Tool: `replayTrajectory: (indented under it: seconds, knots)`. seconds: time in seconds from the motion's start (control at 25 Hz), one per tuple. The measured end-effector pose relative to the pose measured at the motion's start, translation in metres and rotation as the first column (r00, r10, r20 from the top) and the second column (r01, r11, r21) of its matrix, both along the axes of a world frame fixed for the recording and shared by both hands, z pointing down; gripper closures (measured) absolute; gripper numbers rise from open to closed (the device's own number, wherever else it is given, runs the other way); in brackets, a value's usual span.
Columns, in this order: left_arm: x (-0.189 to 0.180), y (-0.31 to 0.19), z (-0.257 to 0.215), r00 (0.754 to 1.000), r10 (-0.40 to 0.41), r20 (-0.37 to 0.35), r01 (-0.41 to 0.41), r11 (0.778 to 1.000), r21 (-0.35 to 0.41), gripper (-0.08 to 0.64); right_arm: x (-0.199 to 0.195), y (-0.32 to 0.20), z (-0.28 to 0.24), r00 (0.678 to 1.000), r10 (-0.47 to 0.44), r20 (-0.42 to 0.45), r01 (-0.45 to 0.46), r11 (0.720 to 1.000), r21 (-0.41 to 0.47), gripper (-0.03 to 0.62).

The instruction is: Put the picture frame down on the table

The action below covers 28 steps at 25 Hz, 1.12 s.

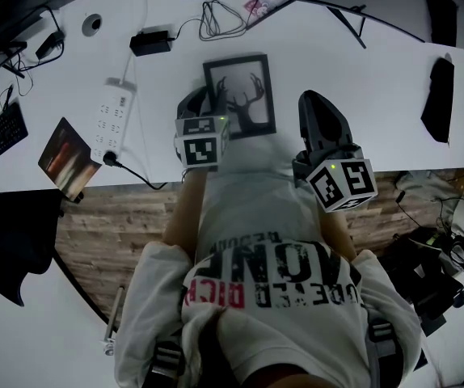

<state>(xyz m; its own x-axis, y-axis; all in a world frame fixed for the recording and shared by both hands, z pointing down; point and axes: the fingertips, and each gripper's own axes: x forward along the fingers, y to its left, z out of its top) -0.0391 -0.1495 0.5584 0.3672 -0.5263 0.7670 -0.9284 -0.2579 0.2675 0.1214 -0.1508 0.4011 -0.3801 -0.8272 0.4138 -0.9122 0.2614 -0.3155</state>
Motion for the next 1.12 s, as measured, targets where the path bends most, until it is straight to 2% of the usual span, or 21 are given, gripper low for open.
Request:
replayTrajectory:
  seconds: [0.28,0.48,0.64,0.84,1.0,1.12]
  knots:
    - [-0.007,0.0,-0.017,1.0,-0.025,-0.01,0.026,0.998,0.055,0.54,-0.001,0.011,-0.006,1.0,0.014,-0.002,-0.014,1.0,0.02,0.584]
    - [-0.009,0.001,-0.037,0.997,-0.036,-0.062,0.043,0.993,0.106,0.555,-0.002,0.022,-0.013,1.0,0.028,-0.009,-0.027,0.999,0.035,0.584]
    - [-0.012,-0.005,-0.069,0.994,-0.037,-0.106,0.057,0.979,0.197,0.555,-0.004,0.032,-0.019,0.999,0.042,-0.014,-0.041,0.997,0.058,0.584]
    - [-0.02,-0.01,-0.121,0.99,-0.018,-0.137,0.064,0.938,0.34,0.557,-0.008,0.046,-0.027,0.998,0.063,-0.015,-0.062,0.994,0.087,0.584]
    - [-0.025,-0.005,-0.163,0.988,-0.006,-0.152,0.075,0.892,0.446,0.557,-0.01,0.061,-0.032,0.997,0.074,-0.016,-0.072,0.992,0.106,0.584]
    - [-0.028,-0.001,-0.192,0.989,0.008,-0.15,0.073,0.847,0.526,0.557,-0.011,0.066,-0.038,0.997,0.081,-0.012,-0.079,0.988,0.134,0.584]
